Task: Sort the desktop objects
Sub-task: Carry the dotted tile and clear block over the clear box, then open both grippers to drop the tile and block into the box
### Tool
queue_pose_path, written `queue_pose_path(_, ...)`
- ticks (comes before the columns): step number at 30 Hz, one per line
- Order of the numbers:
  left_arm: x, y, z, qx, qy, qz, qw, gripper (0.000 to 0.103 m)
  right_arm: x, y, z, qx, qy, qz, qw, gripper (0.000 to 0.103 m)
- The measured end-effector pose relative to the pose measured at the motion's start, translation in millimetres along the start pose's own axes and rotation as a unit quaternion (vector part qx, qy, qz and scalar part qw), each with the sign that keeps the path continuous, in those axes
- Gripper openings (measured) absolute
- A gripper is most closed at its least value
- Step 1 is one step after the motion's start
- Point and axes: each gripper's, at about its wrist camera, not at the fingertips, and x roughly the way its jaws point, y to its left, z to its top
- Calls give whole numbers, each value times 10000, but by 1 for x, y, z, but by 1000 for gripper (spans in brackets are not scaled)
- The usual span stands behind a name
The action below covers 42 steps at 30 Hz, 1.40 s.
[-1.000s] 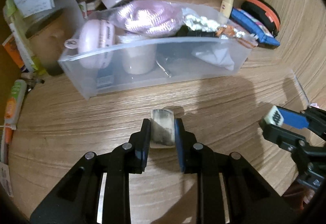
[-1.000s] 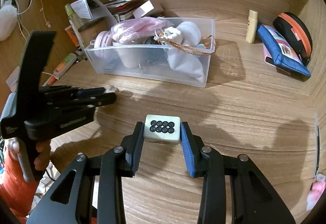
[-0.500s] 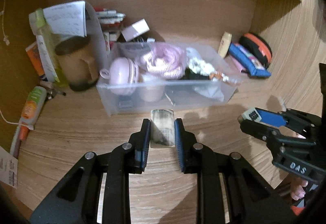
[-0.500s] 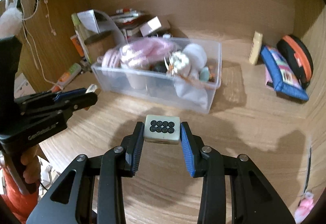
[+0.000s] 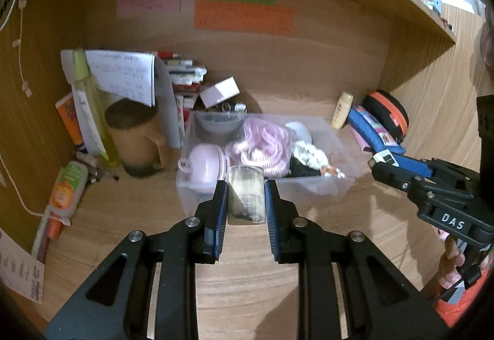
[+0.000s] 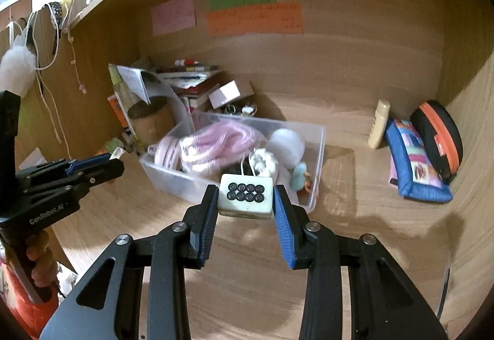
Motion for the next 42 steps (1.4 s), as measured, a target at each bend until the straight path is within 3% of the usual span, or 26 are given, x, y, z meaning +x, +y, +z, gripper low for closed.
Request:
queue_pose_path(8,17,0,23,-111,-16,-70,9999,23,16,-5,16,-53,-36,33,10000,32)
queue_pose_path(23,78,-24,55,205,214,-123,9995,23,76,-22,38,-150,298,28,9994,32)
queue_pose_path(33,127,-32,59,378,566,-11,9977,23,110,-39,30,64,656,107,9978,33)
queue_pose_path(37,135,-33,58,419,541,34,9977,23,115,-37,26,-24,730,24,9973,33)
queue_pose_path(39,135,-36,58,526,526,82,9972,25,115,-35,27,-142,684,-85,9975,33)
queue_pose_path(42,134,-37,57,574,507,72,9970,41,116,-30,26,-289,659,-183,9972,34)
